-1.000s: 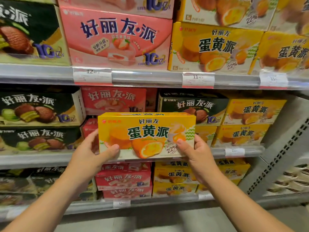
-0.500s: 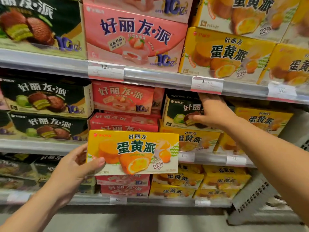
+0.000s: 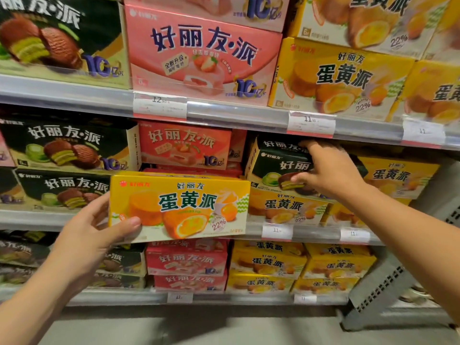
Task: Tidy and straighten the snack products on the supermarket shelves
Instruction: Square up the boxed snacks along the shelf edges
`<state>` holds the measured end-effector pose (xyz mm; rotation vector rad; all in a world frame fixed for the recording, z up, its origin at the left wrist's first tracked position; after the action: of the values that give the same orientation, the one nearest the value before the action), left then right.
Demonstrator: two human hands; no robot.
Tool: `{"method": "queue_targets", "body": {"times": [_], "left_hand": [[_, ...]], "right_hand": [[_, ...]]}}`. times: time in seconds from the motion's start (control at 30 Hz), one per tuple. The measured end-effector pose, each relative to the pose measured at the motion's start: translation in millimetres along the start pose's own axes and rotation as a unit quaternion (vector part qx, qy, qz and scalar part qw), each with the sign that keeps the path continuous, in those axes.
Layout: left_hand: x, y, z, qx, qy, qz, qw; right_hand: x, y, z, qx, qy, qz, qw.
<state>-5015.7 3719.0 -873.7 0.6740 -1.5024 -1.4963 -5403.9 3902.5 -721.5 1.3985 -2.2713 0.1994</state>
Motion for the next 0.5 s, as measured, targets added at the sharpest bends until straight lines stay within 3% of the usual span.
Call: {"method": "queue_targets", "body": {"times": [0.1, 0.23, 0.5], "left_hand": [[13.6, 16.8, -8.2, 0.005, 0.002, 0.036, 0.999], [32.6, 35.3, 1.4, 0.014, -0.008, 0.060, 0.998], [64.0, 50.4, 92.0, 0.045, -0.034, 0.077, 0.995]], "right_hand": [[-16.9, 3.5, -15.9, 0.041, 0.019, 0.012, 0.999], [-42.2, 19.8, -25.8, 0.154, -0.047, 0.069, 0.985], [-112.6, 24.4, -51.2, 0.192, -0.122, 0.074, 0.971]]}}
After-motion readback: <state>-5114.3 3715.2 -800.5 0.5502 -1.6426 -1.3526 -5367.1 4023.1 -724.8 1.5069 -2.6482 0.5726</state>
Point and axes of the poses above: each hand's wrist, its own x-axis towards the middle knuckle, its own z-axis out of the palm, y = z × x, the point moved 9 cm from there along x, towards the middle knuckle, and after that the axes turned 1 degree about -x, right-handed, at the moved point
